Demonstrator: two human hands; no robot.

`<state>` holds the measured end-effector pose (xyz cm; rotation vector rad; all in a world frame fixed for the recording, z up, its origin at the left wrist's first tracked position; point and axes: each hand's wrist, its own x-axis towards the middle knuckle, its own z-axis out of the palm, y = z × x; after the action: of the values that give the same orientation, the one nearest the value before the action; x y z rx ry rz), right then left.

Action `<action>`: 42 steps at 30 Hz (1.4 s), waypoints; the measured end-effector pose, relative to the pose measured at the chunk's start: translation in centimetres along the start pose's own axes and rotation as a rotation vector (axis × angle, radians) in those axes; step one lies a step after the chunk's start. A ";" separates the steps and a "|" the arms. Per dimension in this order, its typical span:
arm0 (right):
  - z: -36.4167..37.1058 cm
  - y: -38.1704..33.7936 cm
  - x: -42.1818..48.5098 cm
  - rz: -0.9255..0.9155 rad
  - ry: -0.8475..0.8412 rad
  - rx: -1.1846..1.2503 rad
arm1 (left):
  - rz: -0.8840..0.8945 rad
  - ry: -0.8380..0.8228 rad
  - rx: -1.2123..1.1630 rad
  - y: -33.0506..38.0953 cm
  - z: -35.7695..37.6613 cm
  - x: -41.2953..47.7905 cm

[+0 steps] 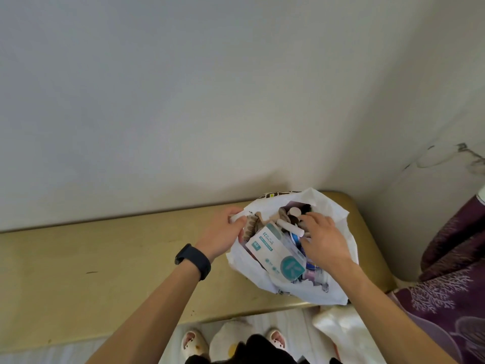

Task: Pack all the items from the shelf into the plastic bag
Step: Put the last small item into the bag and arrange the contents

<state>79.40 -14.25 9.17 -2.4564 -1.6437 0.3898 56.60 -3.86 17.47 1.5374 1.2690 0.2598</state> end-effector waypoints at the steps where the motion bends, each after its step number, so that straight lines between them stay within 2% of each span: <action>1: 0.0 0.3 -1.0 0.018 0.087 0.006 | 0.007 0.003 -0.013 0.0 0.0 -0.2; 3: 0.2 1.2 -3.0 0.045 0.221 -0.028 | 0.006 0.013 -0.035 -0.1 0.2 -0.6; 5: 1.0 2.5 -4.6 0.111 0.288 -0.093 | 0.002 0.035 -0.059 -0.4 0.6 -0.9; 8: 1.9 4.0 -6.2 0.255 0.233 -0.134 | -0.028 0.112 -0.134 -1.1 1.7 -1.4; 11: 2.1 4.6 -6.8 0.370 0.097 -0.082 | -0.090 0.140 -0.098 -1.7 2.9 -2.0; 14: 1.7 4.9 -6.5 0.356 0.122 -0.050 | -0.125 0.100 -0.004 -2.4 3.5 -2.3; 17: 1.2 4.8 -5.8 0.251 0.183 -0.056 | -0.124 0.135 -0.080 -1.8 3.1 -2.2; 19: 0.1 3.9 -5.2 0.256 0.254 0.162 | -0.109 0.145 -0.194 -1.3 2.6 -1.8; 22: -2.9 1.9 -3.7 0.432 0.290 0.741 | -0.168 0.134 -0.317 -0.2 1.8 -0.7; 24: -5.3 0.8 -2.5 0.441 0.378 0.866 | -0.198 0.141 -0.451 1.6 0.7 0.4; 28: -10.1 -1.2 0.8 0.403 0.388 0.983 | -0.155 0.112 -0.607 7.9 -2.6 1.5; 31: -13.0 -1.4 2.6 0.407 0.457 1.163 | -0.092 0.114 -0.684 11.3 -4.2 1.7; 34: -13.8 -0.5 2.7 0.481 0.516 1.235 | -0.038 0.128 -0.659 11.5 -5.1 1.7; 37: -12.2 0.0 1.7 0.543 0.429 1.122 | -0.039 0.134 -0.563 8.9 -5.6 2.0; 42: -10.2 -0.5 0.1 0.453 0.393 1.012 | 0.054 0.209 -0.315 5.0 -6.4 1.3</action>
<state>82.06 -13.85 19.06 -1.8761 -0.4884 0.5618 55.43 1.63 23.54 1.2985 1.2785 0.6383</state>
